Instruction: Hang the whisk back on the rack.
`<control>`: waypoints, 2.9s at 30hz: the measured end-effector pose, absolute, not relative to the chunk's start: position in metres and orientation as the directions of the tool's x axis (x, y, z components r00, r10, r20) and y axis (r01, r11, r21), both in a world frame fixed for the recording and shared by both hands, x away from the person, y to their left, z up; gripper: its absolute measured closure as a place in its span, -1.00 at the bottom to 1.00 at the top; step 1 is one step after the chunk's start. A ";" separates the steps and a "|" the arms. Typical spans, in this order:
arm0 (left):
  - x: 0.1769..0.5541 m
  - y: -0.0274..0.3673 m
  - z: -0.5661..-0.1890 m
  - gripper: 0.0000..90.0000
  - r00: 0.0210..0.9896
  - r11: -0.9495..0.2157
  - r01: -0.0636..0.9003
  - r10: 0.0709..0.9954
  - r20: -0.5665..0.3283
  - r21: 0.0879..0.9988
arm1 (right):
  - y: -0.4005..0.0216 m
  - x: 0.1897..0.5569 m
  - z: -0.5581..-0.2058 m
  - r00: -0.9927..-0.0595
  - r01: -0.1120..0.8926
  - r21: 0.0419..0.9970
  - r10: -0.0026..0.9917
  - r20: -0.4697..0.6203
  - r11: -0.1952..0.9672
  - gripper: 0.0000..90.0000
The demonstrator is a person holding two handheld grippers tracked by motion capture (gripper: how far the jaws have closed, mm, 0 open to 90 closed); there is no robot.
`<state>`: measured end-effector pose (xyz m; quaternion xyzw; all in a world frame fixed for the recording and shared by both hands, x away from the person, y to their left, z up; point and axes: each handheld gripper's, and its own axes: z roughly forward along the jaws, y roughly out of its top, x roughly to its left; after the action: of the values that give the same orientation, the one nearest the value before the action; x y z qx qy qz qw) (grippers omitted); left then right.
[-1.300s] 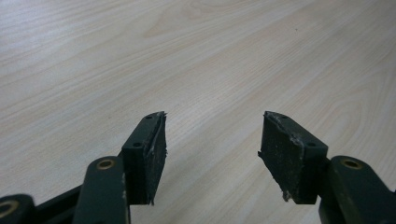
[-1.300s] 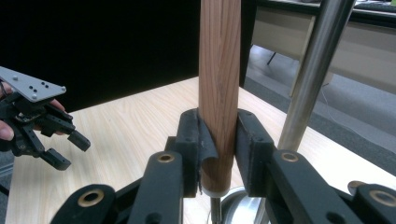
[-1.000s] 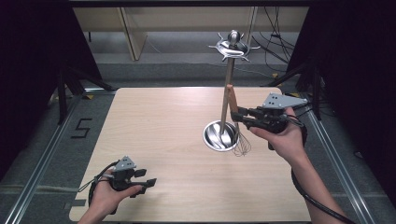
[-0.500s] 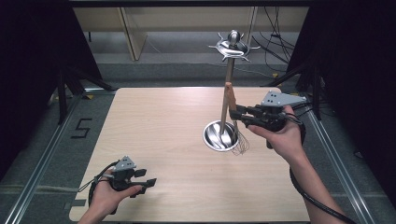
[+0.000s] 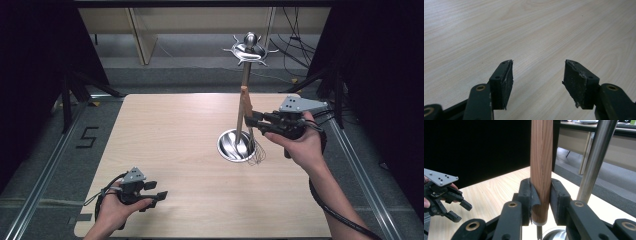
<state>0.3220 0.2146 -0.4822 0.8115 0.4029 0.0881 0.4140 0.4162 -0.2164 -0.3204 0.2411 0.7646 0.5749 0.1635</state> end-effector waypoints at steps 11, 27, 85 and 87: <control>0.322 0.214 -0.482 -0.12 0.661 -0.333 0.581 0.726 -0.191 0.743 | -0.213 0.416 -0.317 -0.829 0.203 0.956 0.556 0.052 0.213 0.64; 0.322 0.215 -0.482 -0.12 0.662 -0.335 0.579 0.725 -0.189 0.743 | -0.208 0.420 -0.313 -0.835 0.199 0.960 0.547 0.060 0.198 0.64; 0.321 0.213 -0.482 -0.12 0.652 -0.318 0.580 0.733 -0.194 0.750 | -0.187 0.428 -0.285 -0.829 0.136 0.981 0.558 0.034 0.142 0.64; 0.321 0.214 -0.482 -0.12 0.654 -0.321 0.581 0.731 -0.195 0.747 | -0.187 0.428 -0.284 -0.831 0.145 0.980 0.555 0.044 0.139 0.64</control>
<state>0.3212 0.2136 -0.4820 0.8079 0.4061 0.0894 0.4177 0.4277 -0.1873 -0.2839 0.2378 0.7359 0.6114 0.1678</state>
